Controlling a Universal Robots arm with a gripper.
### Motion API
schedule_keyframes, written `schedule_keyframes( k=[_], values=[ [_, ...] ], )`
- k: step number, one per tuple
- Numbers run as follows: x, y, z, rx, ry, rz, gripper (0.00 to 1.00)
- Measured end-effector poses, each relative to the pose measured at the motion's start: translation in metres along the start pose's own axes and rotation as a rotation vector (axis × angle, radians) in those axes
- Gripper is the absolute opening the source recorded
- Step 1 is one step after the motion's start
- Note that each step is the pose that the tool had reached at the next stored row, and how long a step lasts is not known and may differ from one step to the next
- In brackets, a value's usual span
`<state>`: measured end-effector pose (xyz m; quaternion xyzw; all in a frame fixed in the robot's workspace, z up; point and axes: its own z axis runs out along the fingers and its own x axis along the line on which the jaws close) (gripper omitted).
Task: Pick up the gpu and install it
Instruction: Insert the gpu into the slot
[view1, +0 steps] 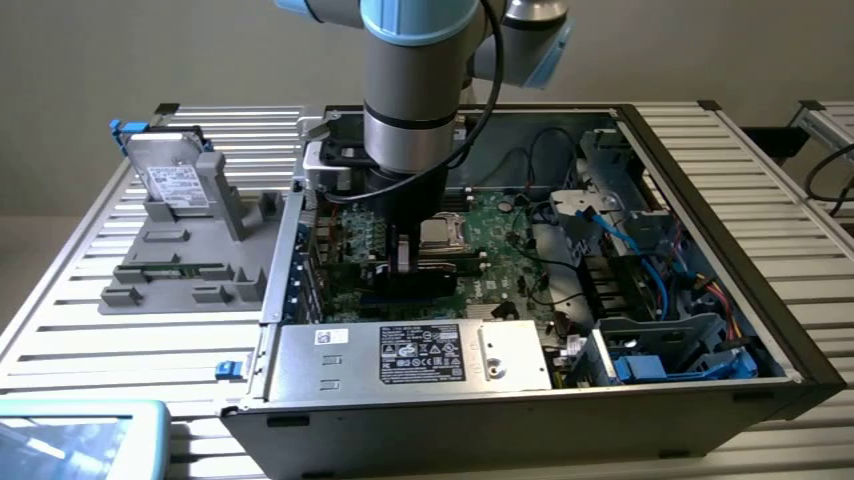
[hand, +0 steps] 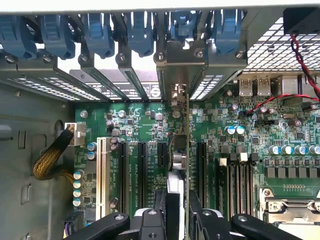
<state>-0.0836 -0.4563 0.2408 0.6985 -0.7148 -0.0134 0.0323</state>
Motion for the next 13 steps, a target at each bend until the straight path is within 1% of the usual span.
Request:
schedule_keyframes(
  k=[13],
  values=[
    [0.0002, -0.0004, 0.0, 0.0002, 0.0001, 0.0, 0.28]
  ],
)
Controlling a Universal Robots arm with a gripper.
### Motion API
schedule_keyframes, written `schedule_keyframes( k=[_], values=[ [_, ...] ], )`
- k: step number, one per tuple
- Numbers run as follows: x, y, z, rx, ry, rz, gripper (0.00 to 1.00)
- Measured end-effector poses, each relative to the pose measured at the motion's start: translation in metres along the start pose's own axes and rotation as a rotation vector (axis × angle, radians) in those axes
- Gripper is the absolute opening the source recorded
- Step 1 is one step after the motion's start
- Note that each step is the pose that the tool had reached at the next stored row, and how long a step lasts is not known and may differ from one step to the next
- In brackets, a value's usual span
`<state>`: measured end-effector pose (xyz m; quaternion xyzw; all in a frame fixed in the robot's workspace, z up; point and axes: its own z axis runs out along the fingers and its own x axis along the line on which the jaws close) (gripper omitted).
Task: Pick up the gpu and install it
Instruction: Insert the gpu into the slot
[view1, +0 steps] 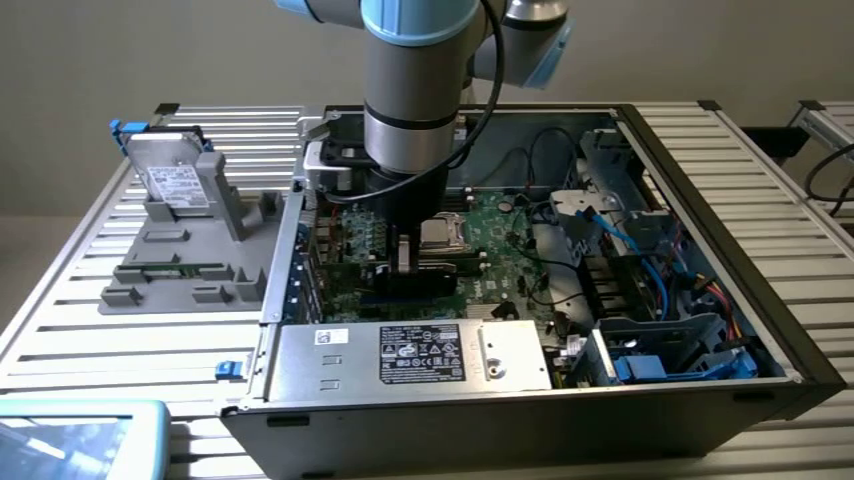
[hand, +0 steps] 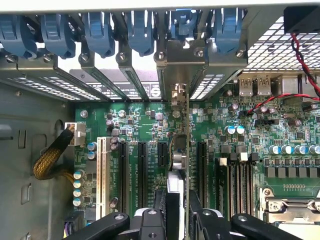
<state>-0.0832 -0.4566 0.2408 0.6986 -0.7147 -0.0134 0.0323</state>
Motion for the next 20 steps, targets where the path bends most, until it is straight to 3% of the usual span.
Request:
schedule_keyframes(
  k=[20],
  values=[
    [0.0, 0.0007, -0.002, 0.0, 0.0, 0.0, 0.28]
  ],
)
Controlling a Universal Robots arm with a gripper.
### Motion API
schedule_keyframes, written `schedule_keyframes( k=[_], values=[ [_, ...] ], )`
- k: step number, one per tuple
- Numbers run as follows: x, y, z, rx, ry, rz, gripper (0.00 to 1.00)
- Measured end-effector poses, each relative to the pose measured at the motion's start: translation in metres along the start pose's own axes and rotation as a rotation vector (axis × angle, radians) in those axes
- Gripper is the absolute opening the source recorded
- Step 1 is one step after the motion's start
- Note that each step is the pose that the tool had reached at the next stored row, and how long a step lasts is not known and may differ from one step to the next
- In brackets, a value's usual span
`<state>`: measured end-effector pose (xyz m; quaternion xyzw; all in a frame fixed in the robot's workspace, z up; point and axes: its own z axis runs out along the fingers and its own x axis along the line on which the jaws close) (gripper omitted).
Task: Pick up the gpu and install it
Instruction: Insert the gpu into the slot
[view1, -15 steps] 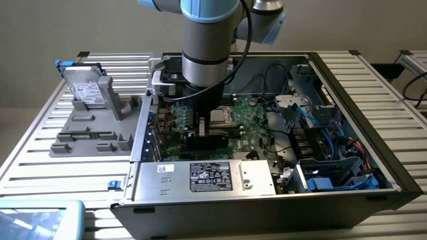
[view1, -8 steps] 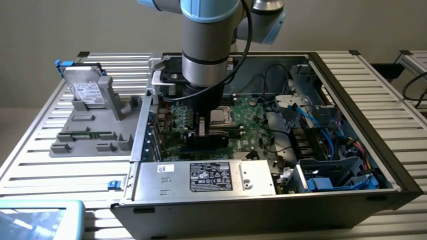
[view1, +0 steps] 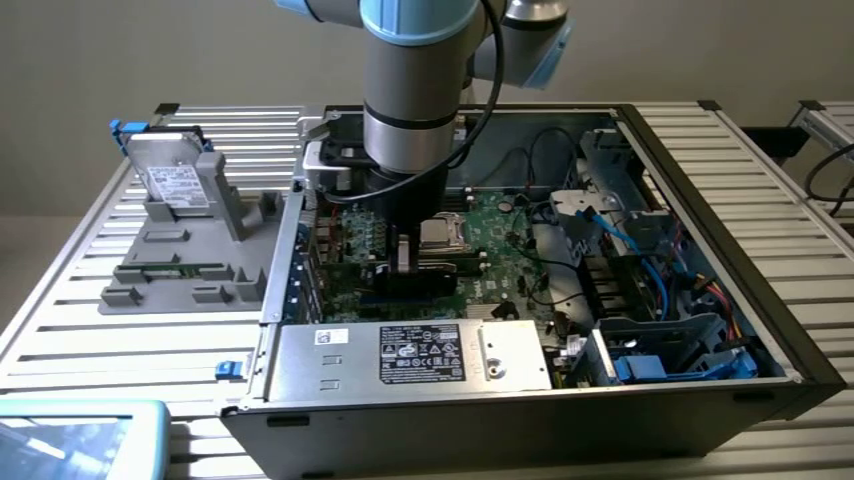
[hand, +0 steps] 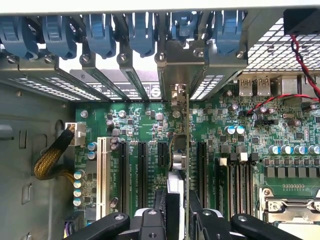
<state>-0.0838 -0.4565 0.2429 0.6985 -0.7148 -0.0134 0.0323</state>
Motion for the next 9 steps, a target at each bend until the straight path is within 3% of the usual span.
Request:
schedule_keyframes(
  k=[9],
  values=[
    [0.0, 0.0003, 0.0, 0.0, -0.0025, 0.0, 0.28]
  ],
)
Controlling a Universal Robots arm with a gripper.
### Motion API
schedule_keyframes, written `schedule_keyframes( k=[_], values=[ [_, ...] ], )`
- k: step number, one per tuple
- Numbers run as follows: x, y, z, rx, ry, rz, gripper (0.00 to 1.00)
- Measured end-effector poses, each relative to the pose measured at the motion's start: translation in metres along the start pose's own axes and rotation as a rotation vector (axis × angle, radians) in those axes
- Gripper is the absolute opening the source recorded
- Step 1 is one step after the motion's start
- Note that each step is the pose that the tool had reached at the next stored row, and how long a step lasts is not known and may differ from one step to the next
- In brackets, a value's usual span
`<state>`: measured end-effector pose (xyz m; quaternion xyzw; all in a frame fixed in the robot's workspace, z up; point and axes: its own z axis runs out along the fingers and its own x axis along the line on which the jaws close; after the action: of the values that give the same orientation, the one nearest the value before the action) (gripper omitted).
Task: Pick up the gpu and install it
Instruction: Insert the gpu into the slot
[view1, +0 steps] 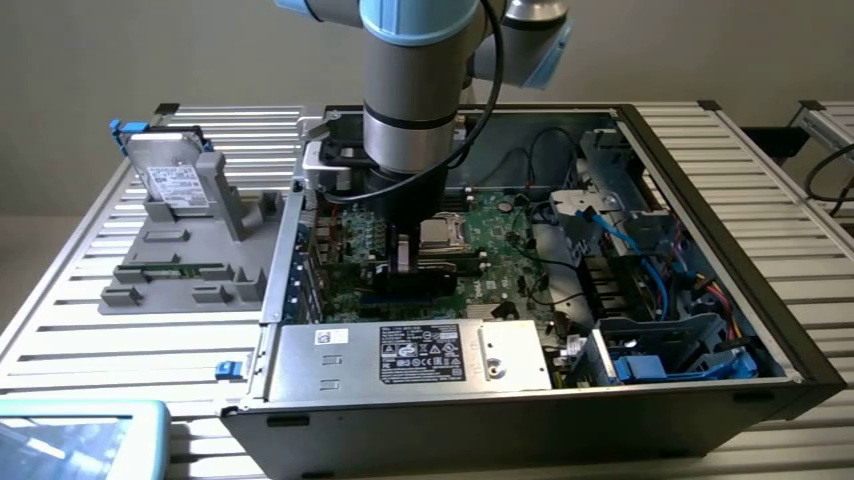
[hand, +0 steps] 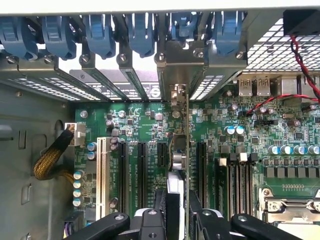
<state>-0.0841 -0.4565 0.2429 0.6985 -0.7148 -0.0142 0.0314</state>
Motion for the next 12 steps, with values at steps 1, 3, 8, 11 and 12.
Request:
schedule_keyframes(
  k=[1, 3, 8, 11, 12],
  values=[
    [0.0, 0.0, 0.0, 0.0, -0.0005, 0.0, 0.28],
    [-0.0001, 0.0, 0.0, 0.0001, -0.0016, 0.0, 0.28],
    [-0.0001, 0.0, 0.0001, 0.0002, -0.002, 0.0, 0.28],
    [-0.0001, 0.0, 0.0001, 0.0007, -0.0018, -0.004, 0.28],
    [-0.0001, 0.0, 0.0001, 0.0008, -0.0017, -0.005, 0.28]
  ],
)
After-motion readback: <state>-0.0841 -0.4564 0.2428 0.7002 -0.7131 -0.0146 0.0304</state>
